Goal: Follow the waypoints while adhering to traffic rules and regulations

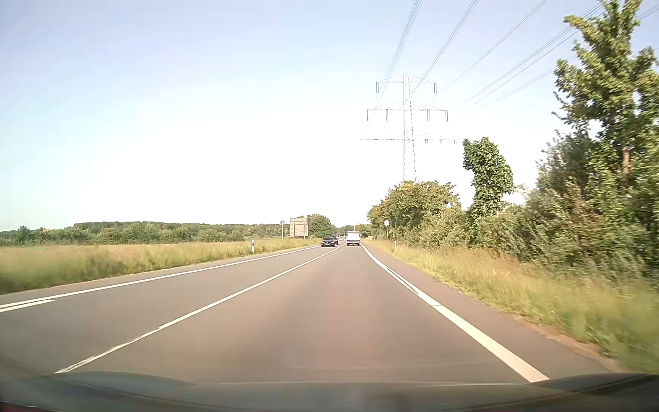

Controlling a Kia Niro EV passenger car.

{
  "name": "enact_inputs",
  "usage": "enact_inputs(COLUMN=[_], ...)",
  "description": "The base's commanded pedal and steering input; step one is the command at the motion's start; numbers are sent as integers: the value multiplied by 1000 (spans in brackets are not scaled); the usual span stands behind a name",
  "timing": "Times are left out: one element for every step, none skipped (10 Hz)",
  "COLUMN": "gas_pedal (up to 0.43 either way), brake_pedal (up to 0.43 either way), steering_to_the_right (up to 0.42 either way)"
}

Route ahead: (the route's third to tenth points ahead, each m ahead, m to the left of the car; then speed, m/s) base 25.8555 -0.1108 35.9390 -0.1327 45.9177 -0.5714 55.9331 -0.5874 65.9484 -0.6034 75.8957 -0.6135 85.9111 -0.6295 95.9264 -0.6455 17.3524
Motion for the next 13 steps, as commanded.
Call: enact_inputs(gas_pedal=[169, 169, 169, 169, 169, 169, 169, 169, 169, 169, 169, 169, 169], brake_pedal=[30, 30, 30, 30, 30, 30, 30, 30, 30, 30, 30, 30, 30], steering_to_the_right=[0, 0, 0, 0, 0, 1, 1, 1, 2, 2, 1, 1, 1])
